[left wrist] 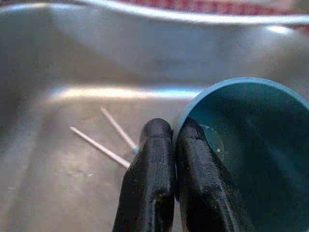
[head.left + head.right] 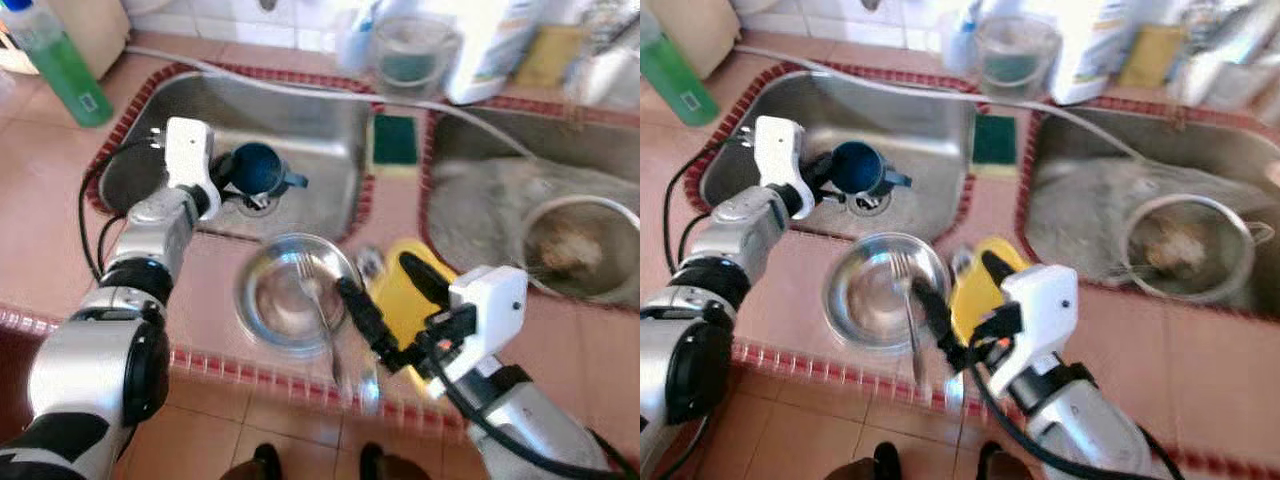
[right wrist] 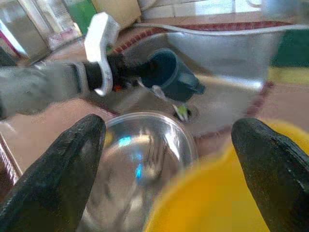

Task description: Kitchen organization

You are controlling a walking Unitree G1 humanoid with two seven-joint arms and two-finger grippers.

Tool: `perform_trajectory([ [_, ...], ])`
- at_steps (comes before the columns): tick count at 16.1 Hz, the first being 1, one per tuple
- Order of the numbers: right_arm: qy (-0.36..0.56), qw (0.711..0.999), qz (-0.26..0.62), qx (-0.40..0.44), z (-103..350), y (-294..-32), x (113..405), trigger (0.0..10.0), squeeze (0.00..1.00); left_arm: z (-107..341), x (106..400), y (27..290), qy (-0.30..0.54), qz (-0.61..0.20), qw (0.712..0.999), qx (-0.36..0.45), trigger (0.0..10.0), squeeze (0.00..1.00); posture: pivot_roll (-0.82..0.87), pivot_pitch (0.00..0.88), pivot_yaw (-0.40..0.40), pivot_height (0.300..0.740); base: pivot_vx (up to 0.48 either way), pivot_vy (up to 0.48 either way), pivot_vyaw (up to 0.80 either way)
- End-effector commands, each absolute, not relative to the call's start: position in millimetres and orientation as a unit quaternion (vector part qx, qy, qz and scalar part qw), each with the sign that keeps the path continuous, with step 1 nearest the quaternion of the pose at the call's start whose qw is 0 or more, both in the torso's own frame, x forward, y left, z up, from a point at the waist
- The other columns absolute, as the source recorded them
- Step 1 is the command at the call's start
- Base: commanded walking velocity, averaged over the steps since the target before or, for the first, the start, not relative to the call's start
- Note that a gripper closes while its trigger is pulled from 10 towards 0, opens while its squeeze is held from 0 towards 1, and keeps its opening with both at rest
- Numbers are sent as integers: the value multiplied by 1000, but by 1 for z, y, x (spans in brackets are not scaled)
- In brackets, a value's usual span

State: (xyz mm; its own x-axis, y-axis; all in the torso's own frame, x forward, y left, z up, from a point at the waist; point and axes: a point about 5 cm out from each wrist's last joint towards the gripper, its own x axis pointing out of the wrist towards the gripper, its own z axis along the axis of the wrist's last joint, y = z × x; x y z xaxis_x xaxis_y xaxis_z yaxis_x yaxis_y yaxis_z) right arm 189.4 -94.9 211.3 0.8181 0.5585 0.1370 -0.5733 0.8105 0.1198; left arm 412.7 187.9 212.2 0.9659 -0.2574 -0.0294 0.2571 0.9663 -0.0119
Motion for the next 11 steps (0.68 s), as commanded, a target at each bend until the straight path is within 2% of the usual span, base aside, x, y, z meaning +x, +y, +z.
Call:
perform_trajectory([
  [1, -46, 951, 297, 78, 212, -97, 186, 10000, 0, 216, 414, 182, 11, -136, 991, -4, 10000, 0, -299, 280, 43, 740, 480, 0, 0],
  [2, -46, 950, 297, 78, 212, -97, 186, 10000, 0, 216, 414, 183, 12, -132, 991, 1, 10000, 0, -297, 281, 42, 740, 244, 0, 0],
  [11, -45, 949, 300, 79, 212, -97, 187, 10000, 0, 218, 415, 185, 4, -129, 992, -5, 10000, 0, -293, 281, 36, 740, 0, 0, 0],
])
